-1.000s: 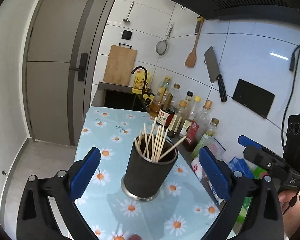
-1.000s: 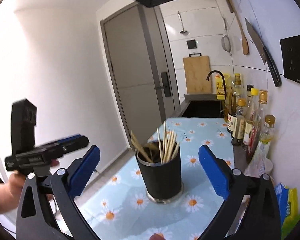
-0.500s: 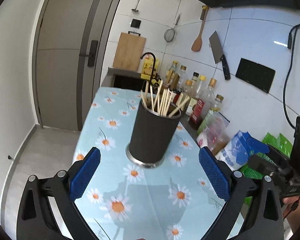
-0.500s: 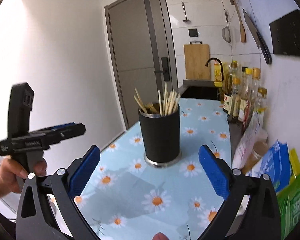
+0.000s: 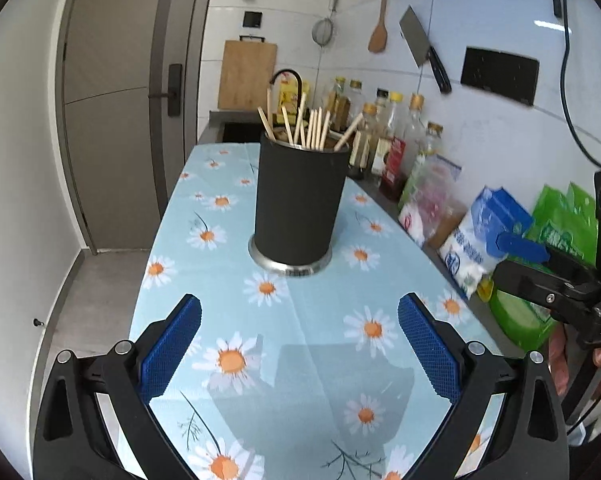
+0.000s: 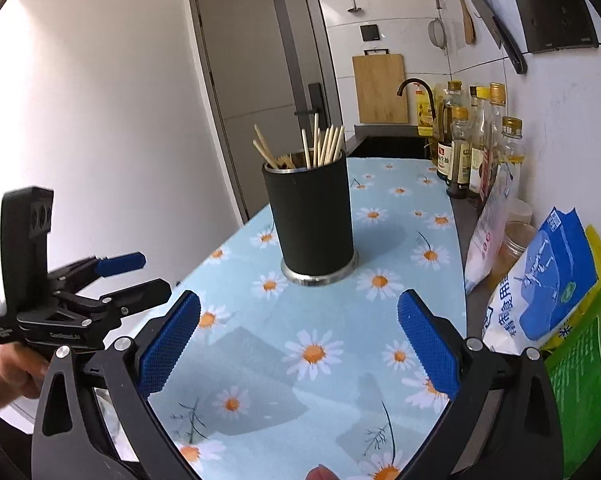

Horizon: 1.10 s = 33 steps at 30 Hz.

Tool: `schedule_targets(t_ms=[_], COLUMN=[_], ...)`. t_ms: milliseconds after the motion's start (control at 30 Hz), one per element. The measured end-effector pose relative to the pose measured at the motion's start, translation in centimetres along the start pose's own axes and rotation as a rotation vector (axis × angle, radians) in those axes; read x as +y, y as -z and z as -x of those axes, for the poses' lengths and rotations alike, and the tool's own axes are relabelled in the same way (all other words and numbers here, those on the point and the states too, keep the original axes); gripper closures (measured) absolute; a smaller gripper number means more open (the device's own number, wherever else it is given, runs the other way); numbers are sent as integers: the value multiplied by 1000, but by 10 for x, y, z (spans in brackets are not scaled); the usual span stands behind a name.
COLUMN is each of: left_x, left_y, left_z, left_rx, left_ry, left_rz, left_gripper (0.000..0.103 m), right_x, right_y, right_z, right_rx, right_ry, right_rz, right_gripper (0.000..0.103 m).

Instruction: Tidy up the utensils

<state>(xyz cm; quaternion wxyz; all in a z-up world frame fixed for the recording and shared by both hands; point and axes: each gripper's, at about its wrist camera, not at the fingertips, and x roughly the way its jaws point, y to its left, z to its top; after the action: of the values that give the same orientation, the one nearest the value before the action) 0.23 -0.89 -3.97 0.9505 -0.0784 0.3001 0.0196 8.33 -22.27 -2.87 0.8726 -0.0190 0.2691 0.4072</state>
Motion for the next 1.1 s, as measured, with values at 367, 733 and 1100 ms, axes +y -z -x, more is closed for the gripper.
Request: schedule_targets(t_ms=[367, 733, 1100], left_x=[0, -10, -7], left_y=[15, 16, 16], left_z=[-2, -7, -10], left_rx=[49, 66, 82], left_ry=[7, 30, 37], left_rz=[22, -2, 9], left_gripper=[7, 7, 7], right_x=[-4, -8, -10], right_y=[12, 15, 17], right_z=[-10, -10, -12], right_rx=[54, 67, 83], right_ry=[8, 18, 23], right_rz=[-15, -34, -54], right_gripper=[5, 5, 5])
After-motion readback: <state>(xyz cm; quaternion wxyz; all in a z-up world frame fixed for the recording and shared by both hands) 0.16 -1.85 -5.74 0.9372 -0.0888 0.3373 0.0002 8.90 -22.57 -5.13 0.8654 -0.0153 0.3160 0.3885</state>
